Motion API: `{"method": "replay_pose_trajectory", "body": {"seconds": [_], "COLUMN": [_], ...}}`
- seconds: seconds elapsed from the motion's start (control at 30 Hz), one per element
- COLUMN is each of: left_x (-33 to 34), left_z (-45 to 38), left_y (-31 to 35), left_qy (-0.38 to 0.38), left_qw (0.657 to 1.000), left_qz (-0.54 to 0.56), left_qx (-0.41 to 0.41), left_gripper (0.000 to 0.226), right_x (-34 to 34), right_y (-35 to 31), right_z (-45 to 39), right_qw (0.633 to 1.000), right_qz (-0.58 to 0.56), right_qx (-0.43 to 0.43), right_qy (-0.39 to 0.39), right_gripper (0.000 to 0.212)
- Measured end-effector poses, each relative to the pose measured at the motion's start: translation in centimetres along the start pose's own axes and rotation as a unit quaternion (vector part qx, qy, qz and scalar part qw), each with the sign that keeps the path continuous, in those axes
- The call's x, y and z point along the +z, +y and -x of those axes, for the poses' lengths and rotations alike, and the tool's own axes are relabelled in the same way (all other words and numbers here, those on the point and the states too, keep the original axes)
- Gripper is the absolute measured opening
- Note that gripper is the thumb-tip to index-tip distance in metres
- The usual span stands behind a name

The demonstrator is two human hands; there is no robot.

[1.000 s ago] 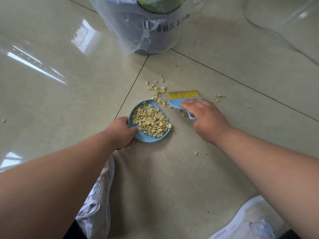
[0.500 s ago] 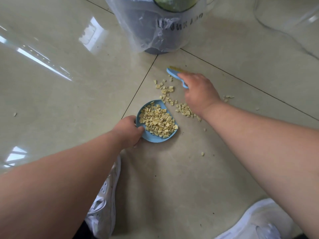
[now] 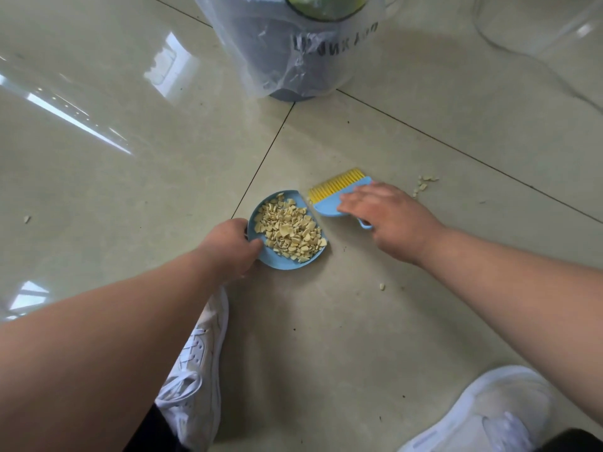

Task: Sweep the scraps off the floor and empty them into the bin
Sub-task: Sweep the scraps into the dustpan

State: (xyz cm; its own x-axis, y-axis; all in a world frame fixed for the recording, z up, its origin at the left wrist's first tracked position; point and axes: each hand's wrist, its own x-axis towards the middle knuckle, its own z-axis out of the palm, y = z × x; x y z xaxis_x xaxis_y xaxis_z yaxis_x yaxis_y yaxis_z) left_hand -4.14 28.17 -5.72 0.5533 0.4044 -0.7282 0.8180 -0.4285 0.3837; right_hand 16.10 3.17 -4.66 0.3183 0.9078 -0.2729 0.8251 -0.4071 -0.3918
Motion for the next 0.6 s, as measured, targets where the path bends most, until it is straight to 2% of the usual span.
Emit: {"method": "replay_pose_trajectory", "body": {"seconds": [0.13, 0.27, 0.37, 0.47, 0.53, 0.6], "left_x": [0.0, -0.1, -0.3, -0.4, -0.3, -0.1], "left_z": [0.5, 0.8, 0.7, 0.4, 0.3, 0.5], "left_y": [0.3, 0.5, 1.0, 1.9, 2.6, 2.9], "left_qy": [-0.004, -0.006, -0.005, -0.005, -0.005, 0.008], "left_qw": [1.000, 1.000, 1.000, 1.000, 0.999, 0.999], "left_qz": [0.011, 0.015, 0.001, 0.006, 0.004, -0.004], "left_qx": [0.000, -0.013, -0.018, -0.024, -0.033, -0.033], "left_gripper": [0.017, 0.014, 0.014, 0.015, 0.014, 0.014], "right_x": [0.1, -0.3, -1.4, -2.7, -2.8, -2.1], "right_y": [0.9, 0.6, 0.7, 1.7, 1.9, 0.9], "right_z": [4.2, 4.3, 2.4, 0.6, -0.2, -1.0], "right_qw": [0.999, 0.999, 0.996, 0.984, 0.979, 0.985], "right_qz": [0.028, 0.028, -0.002, -0.047, -0.059, -0.066], "right_qx": [-0.025, -0.026, 0.011, 0.092, 0.131, 0.115], "right_qy": [0.005, 0.031, 0.086, 0.144, 0.144, 0.107], "right_gripper": [0.065, 0.060, 0.063, 0.061, 0.060, 0.059]}}
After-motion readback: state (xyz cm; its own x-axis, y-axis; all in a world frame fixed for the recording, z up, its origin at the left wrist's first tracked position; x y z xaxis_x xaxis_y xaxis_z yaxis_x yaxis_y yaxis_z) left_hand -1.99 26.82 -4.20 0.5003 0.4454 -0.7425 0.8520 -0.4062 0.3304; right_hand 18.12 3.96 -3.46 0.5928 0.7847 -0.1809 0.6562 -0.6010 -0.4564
